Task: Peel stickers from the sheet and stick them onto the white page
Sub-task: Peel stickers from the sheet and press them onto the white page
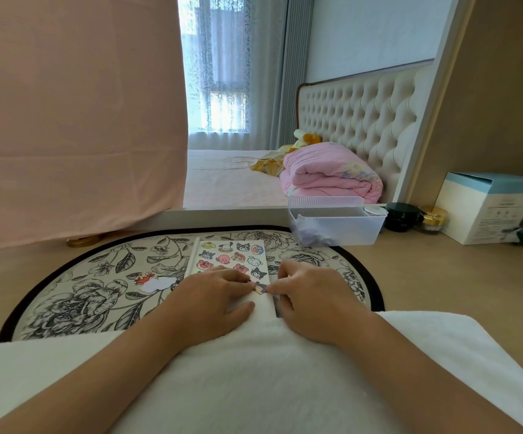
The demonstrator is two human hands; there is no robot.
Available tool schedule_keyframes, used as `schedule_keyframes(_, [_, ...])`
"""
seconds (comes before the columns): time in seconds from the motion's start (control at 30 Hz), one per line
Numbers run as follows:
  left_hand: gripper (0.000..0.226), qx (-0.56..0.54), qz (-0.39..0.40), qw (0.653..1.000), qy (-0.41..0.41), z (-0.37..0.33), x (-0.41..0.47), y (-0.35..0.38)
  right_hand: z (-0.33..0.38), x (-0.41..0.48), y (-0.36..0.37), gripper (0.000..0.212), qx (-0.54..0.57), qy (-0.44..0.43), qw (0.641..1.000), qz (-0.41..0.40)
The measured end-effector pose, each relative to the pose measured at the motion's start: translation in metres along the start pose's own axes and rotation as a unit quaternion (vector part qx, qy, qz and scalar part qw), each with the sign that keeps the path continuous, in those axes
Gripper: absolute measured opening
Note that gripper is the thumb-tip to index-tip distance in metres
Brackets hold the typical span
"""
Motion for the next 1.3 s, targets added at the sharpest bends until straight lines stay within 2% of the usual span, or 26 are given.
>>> schedule_keyframes(0.13, [0.046,-0.008,-0.006,1.0,-0.007,-0.001,-0.001,-0.001,0.002,-0.003,0.005,0.036,0.036,-0.008,0.999,0.007])
schedule_keyframes(0.43, [0.043,-0.036,-0.021,0.999,-0.025,0.002,-0.001,-0.003,-0.008,-0.004,0.006,0.028,0.061,0.061,0.996,0.005])
schedule_keyframes(0.6, [0.044,-0.047,-0.076,0.994,-0.062,0.011,-0.003,-0.018,0.003,0.012,0.004,0.03,0.096,0.086,0.991,-0.029])
schedule_keyframes(0.73, [0.026,-0.022,-0.09,0.989,-0.113,0.045,-0.009,-0.039,0.033,0.039,0.01,0.029,0.13,0.062,0.989,-0.028])
schedule_keyframes(0.93, [0.023,0.02,-0.094,0.975,-0.202,0.122,-0.044,-0.063,0.085,0.085,0.027,0.025,0.176,0.039,0.983,0.012])
schedule_keyframes(1.1, [0.029,0.003,-0.067,0.976,-0.207,0.142,-0.068,-0.056,0.12,0.113,0.044,0.032,0.096,-0.007,0.995,0.038])
schedule_keyframes(1.2, [0.036,-0.004,-0.046,0.983,-0.18,0.14,-0.068,-0.052,0.128,0.12,0.055,0.041,0.037,-0.043,0.996,0.067])
schedule_keyframes(1.3, [0.039,0.006,-0.034,0.988,-0.152,0.138,-0.068,-0.052,0.123,0.122,0.064,0.045,0.034,-0.033,0.995,0.091])
Point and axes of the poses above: each hand's wrist, its own x-axis towards the middle knuckle, its own y-axis out of the palm, z = x × y, the point moved 5 cm from there along x, towards the middle knuckle, and after that the axes turned 10 degrees about -z, right-handed, at the moved point
